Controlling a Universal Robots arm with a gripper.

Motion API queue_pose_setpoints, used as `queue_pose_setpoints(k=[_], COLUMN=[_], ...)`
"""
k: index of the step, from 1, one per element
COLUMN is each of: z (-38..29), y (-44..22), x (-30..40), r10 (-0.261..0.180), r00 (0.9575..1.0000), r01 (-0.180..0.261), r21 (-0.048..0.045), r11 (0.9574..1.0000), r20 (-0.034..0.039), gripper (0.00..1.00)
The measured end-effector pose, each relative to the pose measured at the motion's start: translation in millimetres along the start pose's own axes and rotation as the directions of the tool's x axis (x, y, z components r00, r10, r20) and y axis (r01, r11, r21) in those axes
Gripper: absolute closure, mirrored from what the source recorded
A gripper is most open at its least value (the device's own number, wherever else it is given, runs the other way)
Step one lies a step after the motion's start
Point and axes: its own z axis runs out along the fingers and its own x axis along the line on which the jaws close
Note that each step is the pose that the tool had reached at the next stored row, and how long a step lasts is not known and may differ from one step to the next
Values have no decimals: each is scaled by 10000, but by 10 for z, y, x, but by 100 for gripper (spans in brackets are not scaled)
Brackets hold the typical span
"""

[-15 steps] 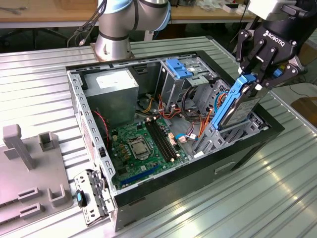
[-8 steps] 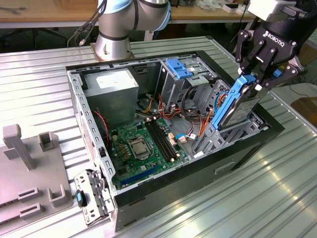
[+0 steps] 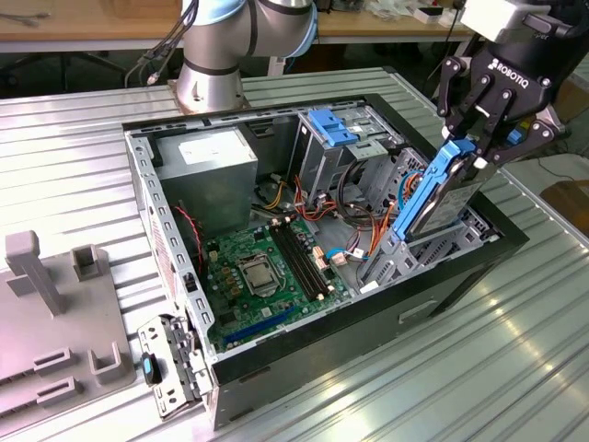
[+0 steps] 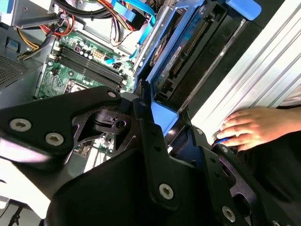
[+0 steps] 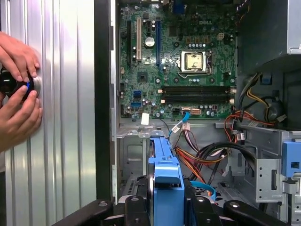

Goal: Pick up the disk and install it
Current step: 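Insert the disk into the insertion slot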

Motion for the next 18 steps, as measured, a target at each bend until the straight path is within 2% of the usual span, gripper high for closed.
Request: queue_pose_setpoints(k=[6,9,14,18], z=[6,6,6,6], y=[0,0,0,-6], x=[0,0,-1,0], r10=[-8,-16,-15,-17], r00=[10000,10000,10000,10000], r01=[8,16,14,17], r21=[145,188,182,134], r11=[9999,9998,9998,9999], r20=[2,2,10,29], gripper=[63,63,63,63])
